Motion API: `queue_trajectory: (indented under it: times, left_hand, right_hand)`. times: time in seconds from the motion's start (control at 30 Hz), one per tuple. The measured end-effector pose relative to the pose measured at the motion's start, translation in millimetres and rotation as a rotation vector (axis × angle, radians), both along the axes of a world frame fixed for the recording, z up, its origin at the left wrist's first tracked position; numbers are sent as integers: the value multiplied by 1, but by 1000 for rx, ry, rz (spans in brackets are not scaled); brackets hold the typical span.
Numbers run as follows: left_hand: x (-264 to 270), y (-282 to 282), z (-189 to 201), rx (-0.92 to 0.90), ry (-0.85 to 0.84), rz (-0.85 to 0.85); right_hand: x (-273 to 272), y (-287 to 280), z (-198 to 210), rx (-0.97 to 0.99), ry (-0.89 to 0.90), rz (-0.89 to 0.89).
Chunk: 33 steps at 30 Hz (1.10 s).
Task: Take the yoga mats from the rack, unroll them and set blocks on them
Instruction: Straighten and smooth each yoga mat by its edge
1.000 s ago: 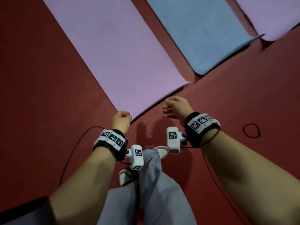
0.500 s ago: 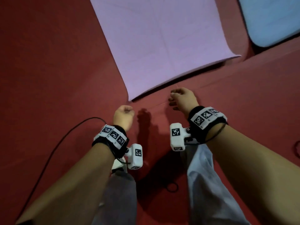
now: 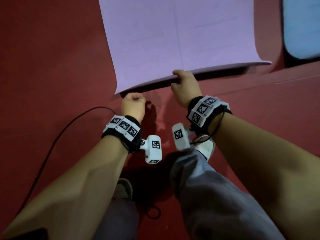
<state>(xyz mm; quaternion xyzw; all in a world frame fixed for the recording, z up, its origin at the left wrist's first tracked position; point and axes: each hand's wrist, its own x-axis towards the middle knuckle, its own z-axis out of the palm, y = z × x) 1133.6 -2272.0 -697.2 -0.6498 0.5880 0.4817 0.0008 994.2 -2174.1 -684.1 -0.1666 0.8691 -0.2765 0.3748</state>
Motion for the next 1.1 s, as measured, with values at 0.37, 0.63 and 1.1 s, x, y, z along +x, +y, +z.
queue_trajectory:
  times: [0.37,0.63,1.1]
  left_hand:
    - [-21,-47,-67,-309,-153,-350]
    - [-5,-40,-131,-189,-183,-557]
    - [32,-59,-125,-133,-286,-754]
  right_hand:
    - [-11,-51,-51,165,388,352]
    - [20,-37,-108,299,394,339]
    - [51,-19,-119,446,327,539]
